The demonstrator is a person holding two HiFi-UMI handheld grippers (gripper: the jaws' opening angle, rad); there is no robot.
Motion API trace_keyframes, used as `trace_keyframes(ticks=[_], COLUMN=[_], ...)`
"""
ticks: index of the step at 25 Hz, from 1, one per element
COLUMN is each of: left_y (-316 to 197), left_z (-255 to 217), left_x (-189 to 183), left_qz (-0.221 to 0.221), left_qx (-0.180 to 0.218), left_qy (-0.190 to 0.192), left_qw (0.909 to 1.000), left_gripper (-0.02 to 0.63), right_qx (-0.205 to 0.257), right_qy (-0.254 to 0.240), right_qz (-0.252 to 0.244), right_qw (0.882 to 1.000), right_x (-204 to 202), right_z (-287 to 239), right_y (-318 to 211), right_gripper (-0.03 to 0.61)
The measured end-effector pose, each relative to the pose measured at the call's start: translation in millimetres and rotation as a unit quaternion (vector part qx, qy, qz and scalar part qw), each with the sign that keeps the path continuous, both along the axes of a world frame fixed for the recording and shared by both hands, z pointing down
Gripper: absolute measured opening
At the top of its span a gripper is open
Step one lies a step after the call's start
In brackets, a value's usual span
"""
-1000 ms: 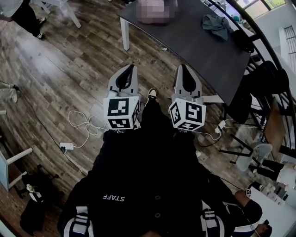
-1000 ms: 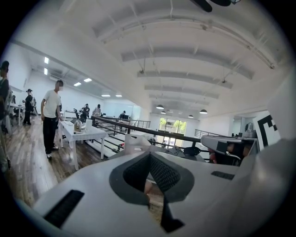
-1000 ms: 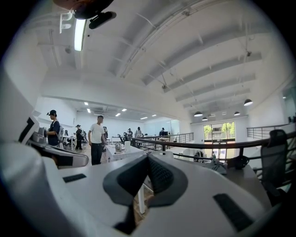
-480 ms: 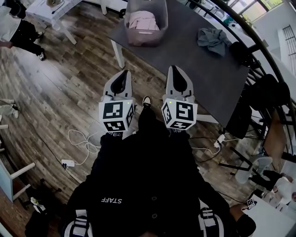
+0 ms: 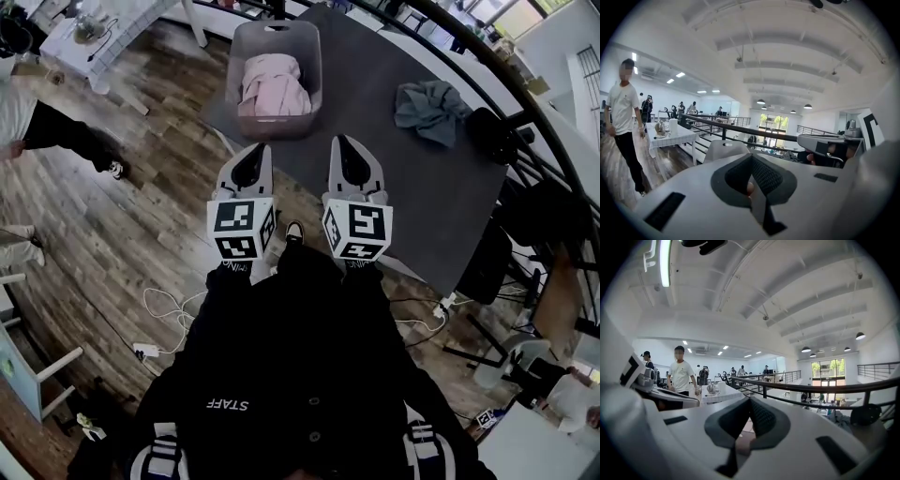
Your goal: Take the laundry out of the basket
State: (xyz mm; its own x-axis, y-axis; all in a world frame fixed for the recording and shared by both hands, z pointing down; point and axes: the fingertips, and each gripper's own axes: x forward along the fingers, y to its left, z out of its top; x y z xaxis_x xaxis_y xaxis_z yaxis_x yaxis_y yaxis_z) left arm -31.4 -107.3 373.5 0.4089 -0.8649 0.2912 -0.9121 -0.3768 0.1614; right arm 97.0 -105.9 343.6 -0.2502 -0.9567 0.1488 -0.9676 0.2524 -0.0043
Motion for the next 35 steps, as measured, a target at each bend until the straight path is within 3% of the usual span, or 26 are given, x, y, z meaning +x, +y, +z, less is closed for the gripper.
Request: trace_keyframes(ticks=[6,11,22,35], left_y=[-55.4,-79.6,-141.4,-209.0], left_z=[12.7,25.5,55.8,110.8], left_x=[15.1,5.9,-2.6,8.6], left_qz=[0.002,0.005,0.019,0.009], left_qx=[-0.025,-0.045,-0.094,-0.156], left_qy=[-0.005,-0.003,-0.009,-0.003], left_qw=[0.9997,0.9990,0.9953,0.9878], left_gripper=[0.000,0.000,0.000,0.000], right_qx=[-0.024,-0.043,-0.098,-0.155], right_qy=[0.000,0.006,0.004,0.004], right_qz=[-0.014,-0.019,0.022,0.012], right_qw=[1.000,0.999,0.995,0.988], right_x=[5.6,-8.2,-7.9,-5.2], right_z=[11.3,24.5,66.5,117.5], right_y=[-56.4,-80.3,-126.3,-199.9], right_gripper=[0.014,0.014,0.014,0.015])
